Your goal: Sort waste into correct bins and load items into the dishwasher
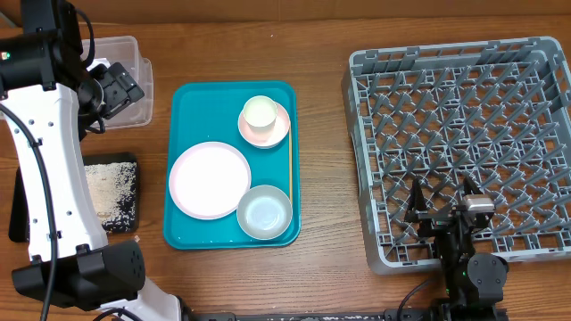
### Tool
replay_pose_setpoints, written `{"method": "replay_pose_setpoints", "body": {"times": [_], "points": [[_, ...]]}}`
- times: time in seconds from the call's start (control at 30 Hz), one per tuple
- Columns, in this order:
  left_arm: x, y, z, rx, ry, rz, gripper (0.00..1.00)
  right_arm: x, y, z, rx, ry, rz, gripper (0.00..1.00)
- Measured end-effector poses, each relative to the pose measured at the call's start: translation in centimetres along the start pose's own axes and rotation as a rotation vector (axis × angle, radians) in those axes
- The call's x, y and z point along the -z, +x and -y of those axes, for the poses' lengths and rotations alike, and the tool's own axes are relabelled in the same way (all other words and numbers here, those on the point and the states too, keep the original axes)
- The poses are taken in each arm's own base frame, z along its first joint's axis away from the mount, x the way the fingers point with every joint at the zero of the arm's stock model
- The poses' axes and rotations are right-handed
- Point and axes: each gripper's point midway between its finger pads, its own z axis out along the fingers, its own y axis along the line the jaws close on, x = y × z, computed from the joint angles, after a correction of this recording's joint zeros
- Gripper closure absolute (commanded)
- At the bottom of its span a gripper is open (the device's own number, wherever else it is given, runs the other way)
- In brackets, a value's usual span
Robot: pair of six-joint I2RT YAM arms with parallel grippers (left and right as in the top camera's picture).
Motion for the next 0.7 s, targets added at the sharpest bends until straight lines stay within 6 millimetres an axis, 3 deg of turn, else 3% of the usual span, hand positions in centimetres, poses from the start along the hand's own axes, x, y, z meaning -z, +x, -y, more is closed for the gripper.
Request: {"method": "replay_pose_setpoints", "body": {"times": [0.2,0.3,0.43,0.53,0.7], "points": [[0.0,-1.6,-0.5,0.011,-0.036,0.071,0.0,0.0,-0.1,0.0,0.0,-0.001,0.005,0.0],[0.0,-2.2,-1.4,0.037,-0.059,0.09,0.0,0.1,-1.9,-0.6,-0.022,-0.034,0.078,0.0],[0.0,-2.9,-3.2,0.099,-0.075,0.092,0.0,1.4,-5.4,-5.2,-0.193,-0.323,0.185,0.0],[-0.1,-3.2,-4.4,0.139,-0.073,0.083,0.0,3.3,-5.8,-9.0,-0.333,-0.583,0.13,0.0],[-0.2,-3.3,-6.5,0.196,-0.081,0.061,0.0,5.2,-7.0,-11.2,-0.544,-0.761,0.064,0.0]]}}
